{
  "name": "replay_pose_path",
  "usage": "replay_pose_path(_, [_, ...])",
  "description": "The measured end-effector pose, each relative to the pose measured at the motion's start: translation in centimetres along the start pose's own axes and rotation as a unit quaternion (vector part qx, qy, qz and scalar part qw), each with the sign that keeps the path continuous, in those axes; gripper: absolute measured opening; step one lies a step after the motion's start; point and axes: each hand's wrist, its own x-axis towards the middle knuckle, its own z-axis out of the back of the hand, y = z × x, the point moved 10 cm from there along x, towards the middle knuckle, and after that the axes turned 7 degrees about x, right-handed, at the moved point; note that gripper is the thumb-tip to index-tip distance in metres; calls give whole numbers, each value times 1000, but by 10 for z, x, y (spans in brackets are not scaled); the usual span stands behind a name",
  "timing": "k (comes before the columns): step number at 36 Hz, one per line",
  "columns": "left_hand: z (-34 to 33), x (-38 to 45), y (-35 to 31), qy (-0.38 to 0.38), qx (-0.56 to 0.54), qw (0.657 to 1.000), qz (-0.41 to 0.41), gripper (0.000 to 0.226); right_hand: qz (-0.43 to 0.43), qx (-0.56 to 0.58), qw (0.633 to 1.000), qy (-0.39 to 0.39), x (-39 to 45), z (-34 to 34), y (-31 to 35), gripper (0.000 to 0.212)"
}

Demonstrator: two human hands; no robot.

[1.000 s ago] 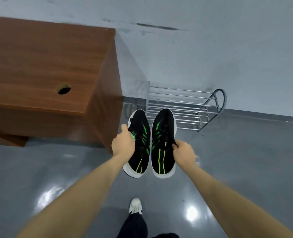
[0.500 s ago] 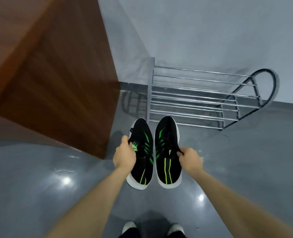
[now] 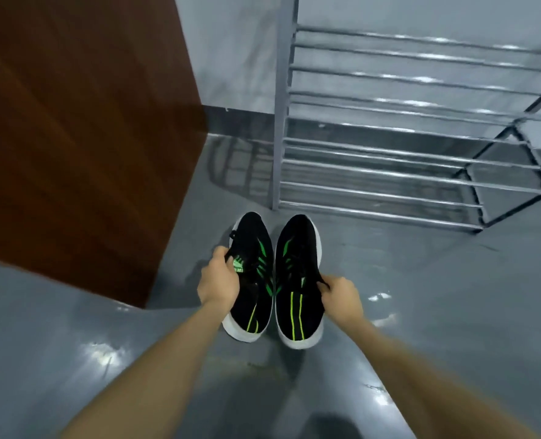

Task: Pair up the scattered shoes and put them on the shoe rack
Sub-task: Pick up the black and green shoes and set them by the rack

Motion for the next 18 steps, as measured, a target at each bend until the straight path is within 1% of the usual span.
replay_pose_path(4, [-13,24,15,-18,-51,998,-29,15,26,52,998,-26,18,-18,-9,20])
replay_pose_path(7, [-28,40,21,12,-71,997,-41,17,17,62,997,-34,31,-36,-19,19])
replay_pose_path(10, [-52,45,28,73,-29,996,-29,23,8,43,999,-23,40,-55,-24,22])
replay_pose_path(13, [-73,38,31,140,-18,990,-28,44,3,22,1000,-21,43,-62,-27,26])
replay_pose_path(15, [-81,33,32,155,6,987,-44,52,-7,30,999,-24,44,-65,-30,27])
replay_pose_path(18, [-79,29,30,144,61,986,-51,56,-29,44,999,-10,43,-72,-33,26])
